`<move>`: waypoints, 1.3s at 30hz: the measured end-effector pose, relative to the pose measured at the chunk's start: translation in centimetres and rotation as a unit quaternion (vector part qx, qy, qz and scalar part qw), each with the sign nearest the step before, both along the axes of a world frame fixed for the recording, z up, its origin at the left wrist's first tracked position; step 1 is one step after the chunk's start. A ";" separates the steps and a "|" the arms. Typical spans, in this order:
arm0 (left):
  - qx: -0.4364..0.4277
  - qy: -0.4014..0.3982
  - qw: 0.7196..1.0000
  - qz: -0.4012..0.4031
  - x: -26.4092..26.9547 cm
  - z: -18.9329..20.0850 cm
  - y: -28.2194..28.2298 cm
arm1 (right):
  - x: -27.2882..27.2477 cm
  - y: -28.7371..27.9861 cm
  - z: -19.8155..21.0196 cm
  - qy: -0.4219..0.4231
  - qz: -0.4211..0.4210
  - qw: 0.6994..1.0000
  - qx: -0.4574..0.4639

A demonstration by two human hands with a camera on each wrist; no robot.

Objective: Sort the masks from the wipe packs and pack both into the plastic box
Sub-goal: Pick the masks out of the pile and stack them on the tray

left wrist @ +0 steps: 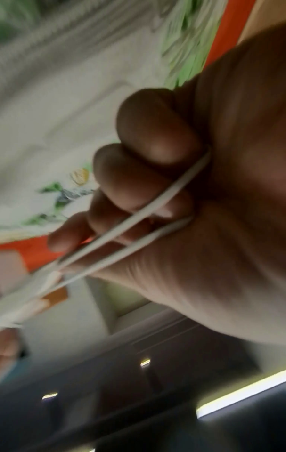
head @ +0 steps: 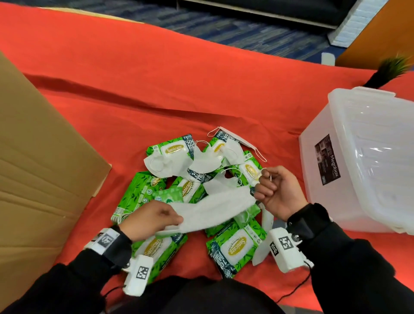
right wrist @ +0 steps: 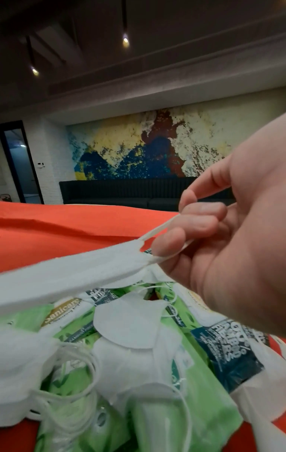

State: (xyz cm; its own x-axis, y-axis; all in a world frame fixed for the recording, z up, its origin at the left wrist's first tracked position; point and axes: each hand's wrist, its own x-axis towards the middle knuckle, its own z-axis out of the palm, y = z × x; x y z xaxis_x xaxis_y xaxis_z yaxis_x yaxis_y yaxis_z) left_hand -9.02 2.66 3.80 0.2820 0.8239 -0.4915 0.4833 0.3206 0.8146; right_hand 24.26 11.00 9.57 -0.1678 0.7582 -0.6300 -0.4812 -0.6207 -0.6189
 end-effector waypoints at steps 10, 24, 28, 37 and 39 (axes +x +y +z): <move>-0.096 -0.485 0.755 0.431 -7.7 4.6 2.7 | -0.1 -3.2 -5.8 -0.252 0.520 0.814 0.057; -0.166 -0.101 0.905 0.379 -9.3 -2.4 -1.5 | -5.3 -1.0 -10.1 -0.299 0.230 0.925 -0.053; -0.141 -0.058 0.918 0.365 -9.1 -3.3 -1.4 | -6.3 -1.7 -10.5 -0.314 0.253 0.914 -0.037; 0.154 0.267 0.950 0.044 -7.0 -1.3 0.9 | -7.2 0.1 -8.4 -0.499 0.295 0.782 0.229; 0.143 0.245 0.957 -0.060 -5.0 -1.5 1.9 | -8.5 1.1 -7.5 -0.480 0.364 0.756 0.255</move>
State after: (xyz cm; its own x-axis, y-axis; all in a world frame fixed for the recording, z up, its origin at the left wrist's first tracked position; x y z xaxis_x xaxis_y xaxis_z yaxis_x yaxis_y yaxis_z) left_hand -14.00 4.56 2.31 0.1765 0.9203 -0.3491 0.8489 0.0371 0.5272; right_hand 15.80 12.10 2.03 -0.3087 0.8705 -0.3834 0.6961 -0.0680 -0.7147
